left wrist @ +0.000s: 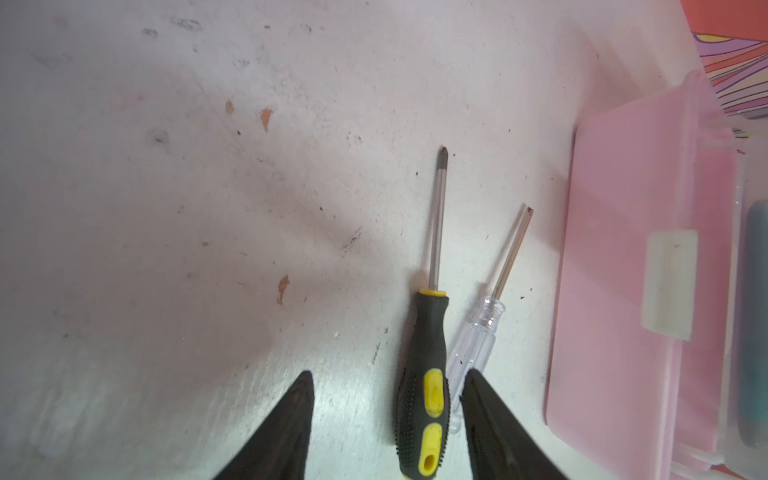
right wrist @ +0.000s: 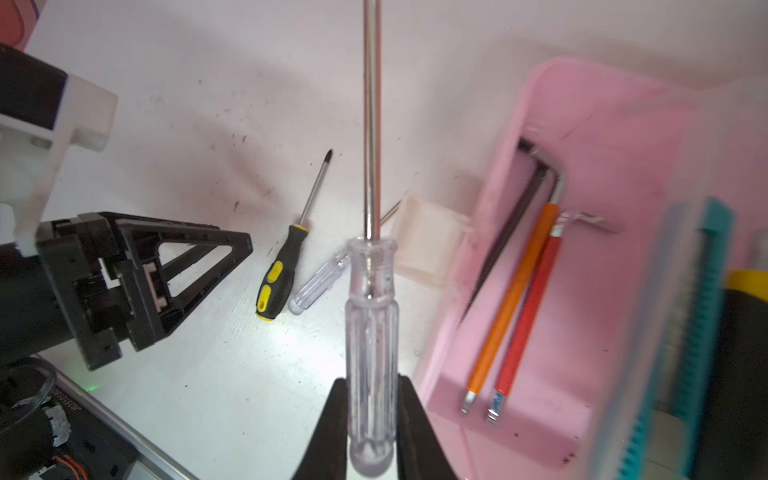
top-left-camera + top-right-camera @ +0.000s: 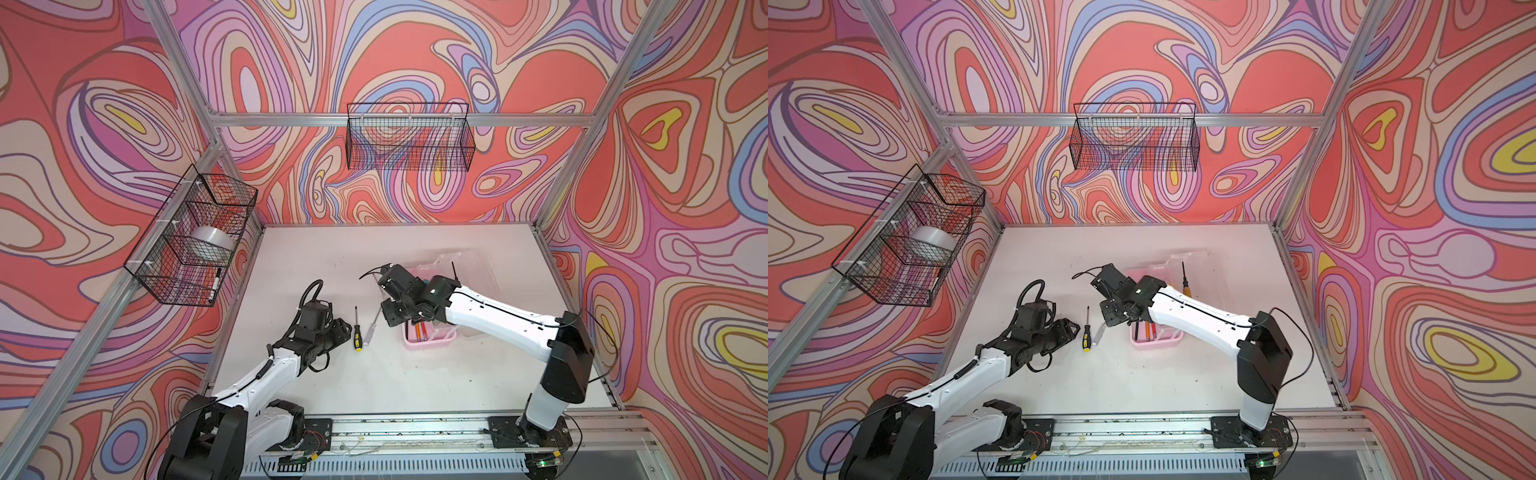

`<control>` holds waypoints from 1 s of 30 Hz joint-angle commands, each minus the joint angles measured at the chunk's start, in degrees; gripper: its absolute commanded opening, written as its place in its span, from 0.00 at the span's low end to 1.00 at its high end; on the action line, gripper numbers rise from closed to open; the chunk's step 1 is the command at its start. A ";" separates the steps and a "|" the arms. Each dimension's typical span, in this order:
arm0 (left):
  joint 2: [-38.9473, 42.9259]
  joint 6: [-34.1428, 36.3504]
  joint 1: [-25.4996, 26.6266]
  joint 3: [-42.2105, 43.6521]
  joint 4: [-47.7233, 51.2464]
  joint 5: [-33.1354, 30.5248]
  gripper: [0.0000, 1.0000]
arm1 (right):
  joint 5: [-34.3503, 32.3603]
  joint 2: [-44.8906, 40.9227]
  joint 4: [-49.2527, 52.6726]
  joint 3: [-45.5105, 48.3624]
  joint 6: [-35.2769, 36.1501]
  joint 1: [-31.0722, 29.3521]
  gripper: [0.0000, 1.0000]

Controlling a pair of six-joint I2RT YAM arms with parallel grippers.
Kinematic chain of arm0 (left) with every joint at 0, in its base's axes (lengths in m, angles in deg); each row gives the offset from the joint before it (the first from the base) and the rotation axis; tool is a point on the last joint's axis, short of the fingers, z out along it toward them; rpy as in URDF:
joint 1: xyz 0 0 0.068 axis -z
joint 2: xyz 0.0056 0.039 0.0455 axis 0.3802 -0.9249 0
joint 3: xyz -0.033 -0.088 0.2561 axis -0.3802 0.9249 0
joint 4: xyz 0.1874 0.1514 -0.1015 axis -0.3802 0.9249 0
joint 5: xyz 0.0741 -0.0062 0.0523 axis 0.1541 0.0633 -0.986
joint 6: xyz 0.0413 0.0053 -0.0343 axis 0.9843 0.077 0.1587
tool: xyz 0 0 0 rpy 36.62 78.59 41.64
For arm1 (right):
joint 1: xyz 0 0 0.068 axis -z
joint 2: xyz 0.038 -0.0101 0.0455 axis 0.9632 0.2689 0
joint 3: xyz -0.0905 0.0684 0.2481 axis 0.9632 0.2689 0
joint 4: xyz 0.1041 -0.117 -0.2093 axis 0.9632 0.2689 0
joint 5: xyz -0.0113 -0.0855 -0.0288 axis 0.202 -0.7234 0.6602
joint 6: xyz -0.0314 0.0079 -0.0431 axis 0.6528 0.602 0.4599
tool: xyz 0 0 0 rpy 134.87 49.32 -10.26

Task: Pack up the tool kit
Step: 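Lift the clear-handled screwdriver with the right gripper and lower it into the box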

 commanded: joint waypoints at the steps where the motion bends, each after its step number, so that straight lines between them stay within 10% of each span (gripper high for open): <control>1: -0.65 0.84 -0.21 -1.80 -0.48 0.55 0.58 | -7.67 -5.31 6.51 1.79 1.40 5.52 0.00; 13: -2.54 1.37 -0.27 -2.86 -0.77 0.90 0.58 | -9.08 -15.71 8.48 14.29 4.89 20.29 0.00; 30: -5.50 1.02 -0.28 -3.83 -1.78 1.92 0.58 | -10.85 -17.39 9.30 16.14 5.05 21.72 0.00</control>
